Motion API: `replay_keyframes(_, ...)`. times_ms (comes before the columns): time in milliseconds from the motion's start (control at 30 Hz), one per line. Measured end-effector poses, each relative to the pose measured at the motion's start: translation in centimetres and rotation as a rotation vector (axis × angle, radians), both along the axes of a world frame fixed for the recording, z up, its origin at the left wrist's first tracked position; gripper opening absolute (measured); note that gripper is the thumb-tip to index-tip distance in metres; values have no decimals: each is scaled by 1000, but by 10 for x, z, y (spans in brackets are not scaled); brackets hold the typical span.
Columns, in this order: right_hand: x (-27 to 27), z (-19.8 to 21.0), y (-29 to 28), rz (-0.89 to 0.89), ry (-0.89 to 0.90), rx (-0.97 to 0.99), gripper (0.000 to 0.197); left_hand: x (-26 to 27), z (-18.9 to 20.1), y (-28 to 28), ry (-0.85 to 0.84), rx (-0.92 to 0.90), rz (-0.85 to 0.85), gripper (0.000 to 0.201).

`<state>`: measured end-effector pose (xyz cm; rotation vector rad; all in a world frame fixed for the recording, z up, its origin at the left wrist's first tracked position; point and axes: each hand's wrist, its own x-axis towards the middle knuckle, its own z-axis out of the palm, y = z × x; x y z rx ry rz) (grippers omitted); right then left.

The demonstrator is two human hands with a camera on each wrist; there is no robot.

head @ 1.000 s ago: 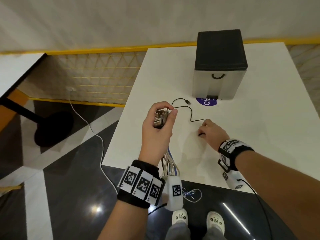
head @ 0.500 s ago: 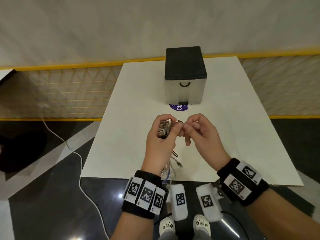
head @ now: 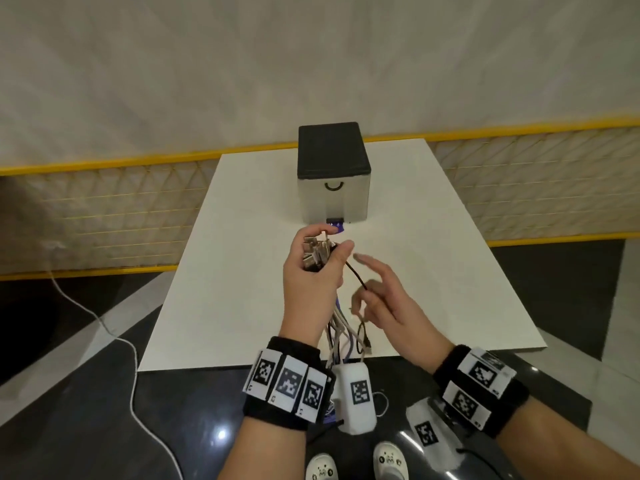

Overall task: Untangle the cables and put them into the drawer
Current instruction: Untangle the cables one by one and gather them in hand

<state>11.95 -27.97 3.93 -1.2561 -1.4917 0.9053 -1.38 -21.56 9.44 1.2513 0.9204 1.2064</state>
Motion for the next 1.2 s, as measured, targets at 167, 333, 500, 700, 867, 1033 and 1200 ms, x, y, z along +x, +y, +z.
replay_keyframes(167, 19, -48, -18, 157, -503, -254, 69, -9, 10, -2, -12, 24, -4, 19)
replay_keyframes(333, 12, 6, -4, 147, -269, -271, 97, -8, 8, -7, 110, 101, -117, 18)
replay_keyframes(500, -19, 53, 15, 211, -23, -223, 34, 7, 22, -24, 180, 209, -242, 15)
replay_keyframes(700, -37, 52, 15, 113, 29, -286, 42, -25, 62, -7, 239, 293, -439, 23)
replay_keyframes(867, -42, 64, 12, 96, 46, -287, 40, -28, 64, -1, 352, 323, -389, 34)
replay_keyframes(1033, -42, 70, 10, 44, 150, -348, 37, -29, 55, -3, 484, 488, -373, 33)
replay_keyframes(1200, -40, 74, 7, -2, 115, -352, 36, -23, 59, -9, 554, 627, -413, 45)
